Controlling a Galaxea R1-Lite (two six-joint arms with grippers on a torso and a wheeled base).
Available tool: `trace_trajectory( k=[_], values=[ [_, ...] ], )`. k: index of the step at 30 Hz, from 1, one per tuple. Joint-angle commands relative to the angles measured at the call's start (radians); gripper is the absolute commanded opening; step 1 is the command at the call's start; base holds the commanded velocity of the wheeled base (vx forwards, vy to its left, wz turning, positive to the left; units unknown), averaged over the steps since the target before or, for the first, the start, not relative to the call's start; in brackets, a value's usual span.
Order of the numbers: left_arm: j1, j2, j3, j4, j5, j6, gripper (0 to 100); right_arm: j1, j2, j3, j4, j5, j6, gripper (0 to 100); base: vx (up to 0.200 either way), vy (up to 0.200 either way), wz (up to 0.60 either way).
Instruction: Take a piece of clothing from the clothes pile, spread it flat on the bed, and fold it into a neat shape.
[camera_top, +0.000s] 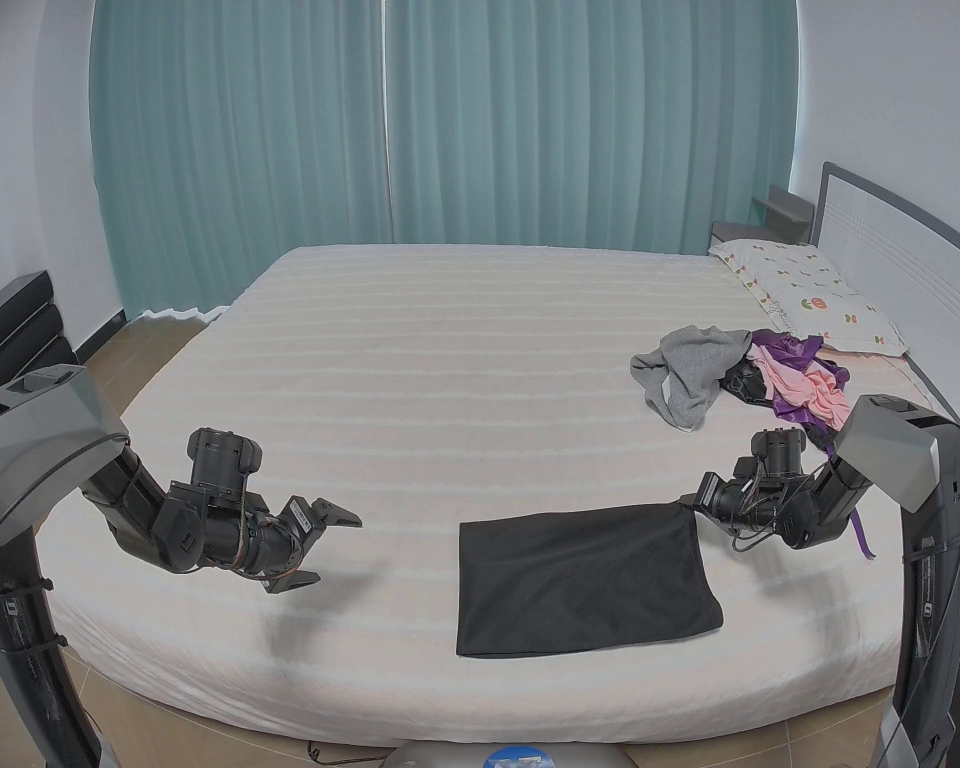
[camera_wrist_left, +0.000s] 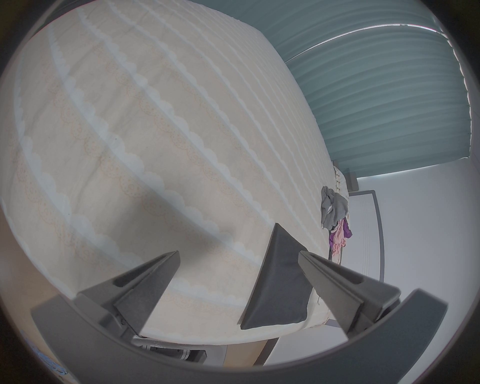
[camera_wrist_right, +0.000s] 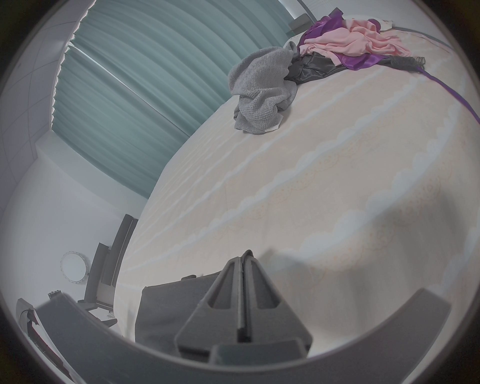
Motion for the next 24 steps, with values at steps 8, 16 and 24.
trace_trajectory(
  k=[8, 16, 24],
  values=[
    [0.0, 0.002, -0.001, 0.0, 0.0, 0.0, 100, -0.002, 0.008, -0.006, 0.001, 0.0, 0.002, 100, 0.0, 0.0, 0.0],
    [0.002, 0.002, -0.001, 0.0, 0.0, 0.0, 100, 0.001, -0.046, 0.011, -0.008, 0.002, 0.033, 100, 0.0, 0.0, 0.0],
    [0.0, 0.002, 0.001, 0.0, 0.0, 0.0, 100, 0.076, -0.15, 0.137, -0.088, 0.0, 0.053, 100, 0.0, 0.0, 0.0]
  ],
)
